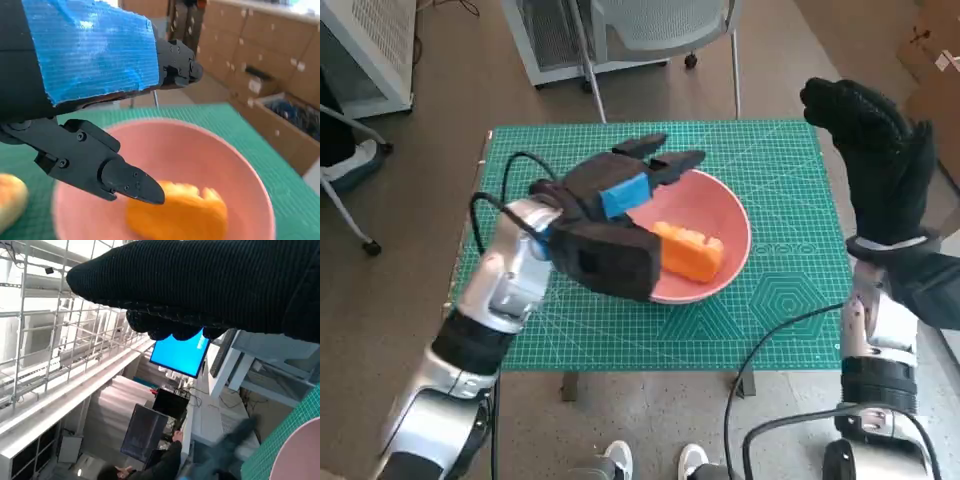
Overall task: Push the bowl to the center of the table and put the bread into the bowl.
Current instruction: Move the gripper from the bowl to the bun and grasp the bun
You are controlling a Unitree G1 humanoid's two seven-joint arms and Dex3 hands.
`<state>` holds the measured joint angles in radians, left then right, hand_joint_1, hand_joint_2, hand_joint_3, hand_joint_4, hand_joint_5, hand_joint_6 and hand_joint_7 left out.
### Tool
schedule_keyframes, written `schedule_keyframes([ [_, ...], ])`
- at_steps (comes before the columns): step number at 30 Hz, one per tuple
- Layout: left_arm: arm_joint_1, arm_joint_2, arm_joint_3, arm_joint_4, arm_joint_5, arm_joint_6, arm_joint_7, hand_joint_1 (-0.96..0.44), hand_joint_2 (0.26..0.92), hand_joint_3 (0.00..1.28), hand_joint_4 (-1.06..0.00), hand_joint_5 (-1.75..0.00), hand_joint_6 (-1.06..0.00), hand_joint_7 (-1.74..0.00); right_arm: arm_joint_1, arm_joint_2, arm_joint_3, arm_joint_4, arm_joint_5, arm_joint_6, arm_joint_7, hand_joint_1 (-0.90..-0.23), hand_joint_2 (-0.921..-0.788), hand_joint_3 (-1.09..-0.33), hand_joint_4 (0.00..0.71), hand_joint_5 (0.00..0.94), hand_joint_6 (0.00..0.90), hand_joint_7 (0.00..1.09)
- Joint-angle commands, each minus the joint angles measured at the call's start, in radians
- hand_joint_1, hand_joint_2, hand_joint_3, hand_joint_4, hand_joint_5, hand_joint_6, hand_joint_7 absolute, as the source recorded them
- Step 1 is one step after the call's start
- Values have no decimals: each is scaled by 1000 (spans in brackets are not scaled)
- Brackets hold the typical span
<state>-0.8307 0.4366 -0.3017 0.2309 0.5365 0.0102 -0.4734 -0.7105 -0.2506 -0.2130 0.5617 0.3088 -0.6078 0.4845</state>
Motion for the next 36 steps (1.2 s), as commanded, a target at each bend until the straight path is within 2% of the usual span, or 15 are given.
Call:
schedule_keyframes([
  [1, 23, 85, 78, -59, -29, 14, -14, -487, 778, 1, -1, 0, -178, -35, 21, 2, 5, 6, 1, 15, 13, -629, -921, -745, 288, 1, 418, 14],
  [5, 27, 135, 109, -45, -23, 20, -9, -415, 759, 0, -8, -3, -201, -36, 21, -1, 2, 8, 10, 19, 24, -629, -921, -745, 286, 0, 414, 12],
  [12, 21, 206, 107, 4, 15, 101, -41, -351, 745, 0, -11, -1, -217, -28, 22, 0, -5, 1, 19, 29, 28, -631, -921, -745, 283, 0, 413, 11],
  [20, 34, 216, 97, 41, 1, 174, -92, -296, 746, 1, 0, 1, -216, -18, 17, 3, -6, 7, 17, 32, 26, -630, -921, -745, 282, 0, 411, 10],
  [29, 31, 197, 74, 119, -13, 134, -88, -280, 743, 0, 1, 1, -213, -13, 5, 8, -5, 30, 14, 28, 26, -631, -921, -743, 285, 1, 430, 20],
  [36, -38, 148, 23, 331, 7, 79, -48, -273, 745, 1, 1, 1, -196, -2, -1, 6, -2, 34, 11, 31, 27, -635, -921, -739, 287, 2, 434, 21],
])
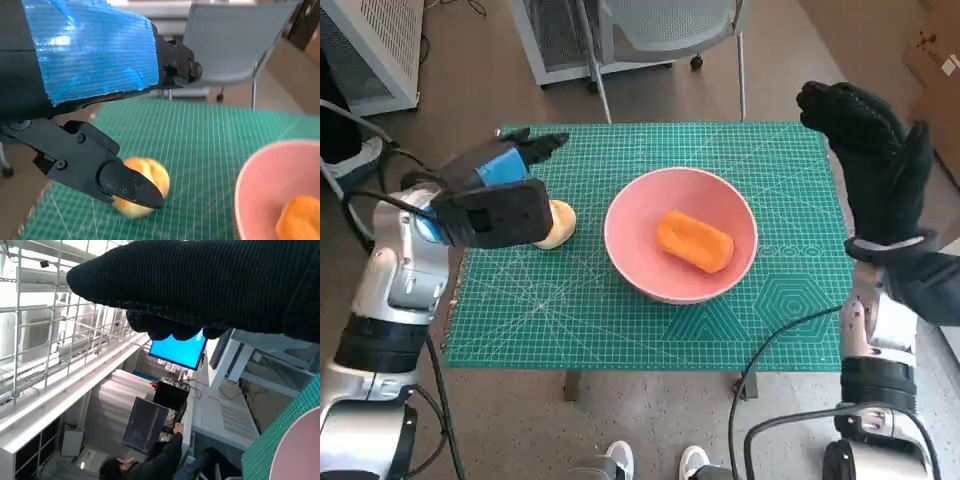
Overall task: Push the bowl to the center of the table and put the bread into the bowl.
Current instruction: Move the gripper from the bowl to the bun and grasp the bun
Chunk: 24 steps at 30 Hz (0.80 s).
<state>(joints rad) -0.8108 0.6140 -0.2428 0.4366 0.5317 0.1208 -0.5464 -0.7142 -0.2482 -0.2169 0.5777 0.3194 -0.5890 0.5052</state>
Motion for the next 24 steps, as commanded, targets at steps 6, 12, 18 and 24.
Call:
schedule_keyframes([
  [6, -133, -80, -90, 323, 39, -50, 49, -291, 748, 2, 1, 1, -185, 0, 1, -2, 1, 19, 0, 14, 10, -635, -921, -738, 287, 2, 433, 20],
  [12, -206, -139, -149, 528, 77, -59, 95, -310, 751, 3, 1, 1, -178, 0, 5, -7, -2, 19, 5, 14, 17, -633, -921, -740, 286, 1, 433, 20],
  [18, -261, -197, -195, 707, 107, -55, 150, -310, 750, 2, 1, 1, -176, -1, 11, -10, -4, 8, 4, 17, 19, -630, -921, -742, 283, 0, 432, 19],
  [24, -286, -237, -239, 821, 138, -20, 210, -196, 756, 5, -123, -44, -223, -18, 24, -12, -3, -16, 3, 21, 17, -627, -921, -743, 282, 0, 432, 19],
])
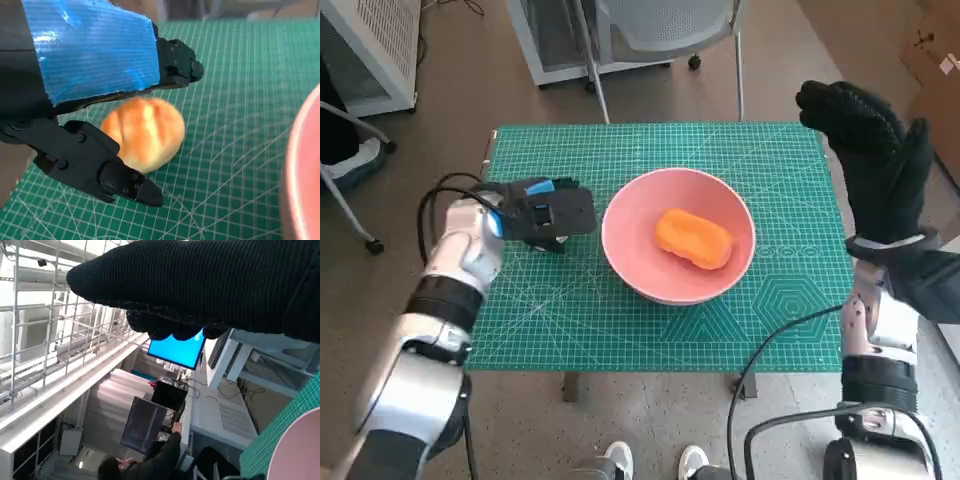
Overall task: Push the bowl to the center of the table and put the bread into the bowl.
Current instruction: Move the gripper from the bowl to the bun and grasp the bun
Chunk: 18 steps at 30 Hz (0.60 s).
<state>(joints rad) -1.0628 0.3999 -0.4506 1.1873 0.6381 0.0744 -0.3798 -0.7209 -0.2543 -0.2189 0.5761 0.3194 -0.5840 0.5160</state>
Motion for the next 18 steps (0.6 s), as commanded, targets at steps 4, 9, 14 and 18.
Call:
schedule_keyframes([
  [4, -35, -36, -64, 110, 63, 65, 97, 70, 840, 33, -503, -610, -432, -40, 43, -6, 0, -39, 3, 22, 3, -627, -921, -743, 283, 0, 432, 19],
  [9, -37, -39, -89, 127, 85, 96, 159, 30, 799, 287, -632, -1203, -568, -922, 59, -8, -2, -73, 8, 36, 2, -631, -921, -744, 286, 2, 429, 17],
  [14, -54, -27, -86, 99, 72, 92, 162, 5, 800, 307, -687, -1135, -573, -1260, 75, -11, -5, -103, 13, 49, 2, -635, -921, -744, 286, 2, 426, 15],
  [18, -60, -1, -67, 32, 50, 51, 152, 2, 878, 166, -675, -1176, -595, -1212, 84, -10, -7, -117, 19, 58, 3, -637, -921, -744, 286, 1, 417, 10],
])
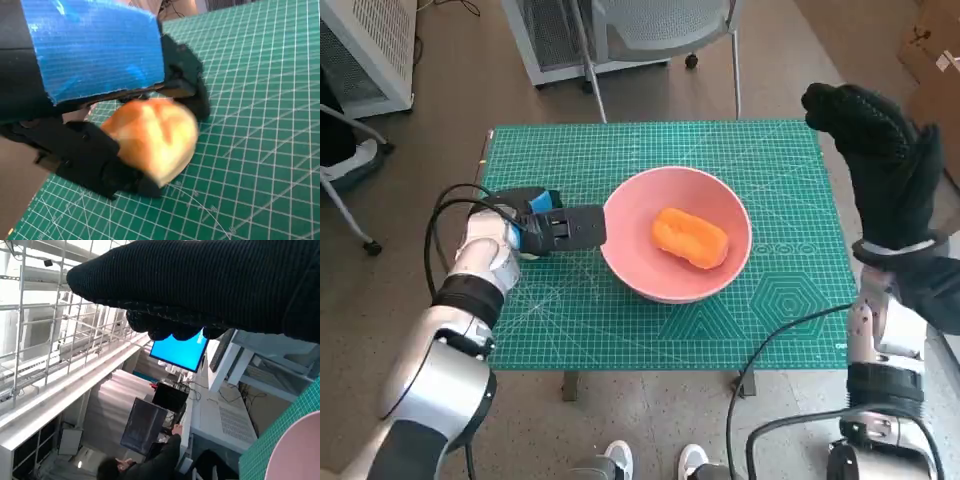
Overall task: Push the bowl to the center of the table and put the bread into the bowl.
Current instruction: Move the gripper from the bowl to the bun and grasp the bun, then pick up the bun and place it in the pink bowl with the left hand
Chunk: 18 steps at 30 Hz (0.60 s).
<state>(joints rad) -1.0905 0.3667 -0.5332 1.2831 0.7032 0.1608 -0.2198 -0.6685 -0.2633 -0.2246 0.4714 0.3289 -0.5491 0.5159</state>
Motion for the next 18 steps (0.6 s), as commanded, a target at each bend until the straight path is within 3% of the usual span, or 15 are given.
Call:
schedule_keyframes([
  [1, -30, 42, 25, -97, -24, -47, -11, 2, 893, 137, -672, -1197, -601, -1186, 32, 0, -1, -15, 11, 25, 3, -637, -921, -744, 286, 1, 415, 9],
  [4, -9, 69, 57, -221, -51, -62, -24, 2, 911, 102, -667, -1221, -612, -1153, 33, 2, 0, -19, 12, 30, 3, -639, -921, -744, 286, 1, 411, 7],
  [13, 188, 143, 170, -846, -102, -63, -60, 3, 916, 64, -693, -1293, -681, -971, 23, 10, 4, -4, 11, 29, 5, -640, -921, -743, 287, 1, 409, 6],
  [18, 257, 139, 199, -1083, -99, -71, -62, 3, 917, 41, -741, -1165, -660, -1072, 15, 12, 7, 6, 7, 23, 6, -640, -921, -742, 288, 1, 410, 6],
])
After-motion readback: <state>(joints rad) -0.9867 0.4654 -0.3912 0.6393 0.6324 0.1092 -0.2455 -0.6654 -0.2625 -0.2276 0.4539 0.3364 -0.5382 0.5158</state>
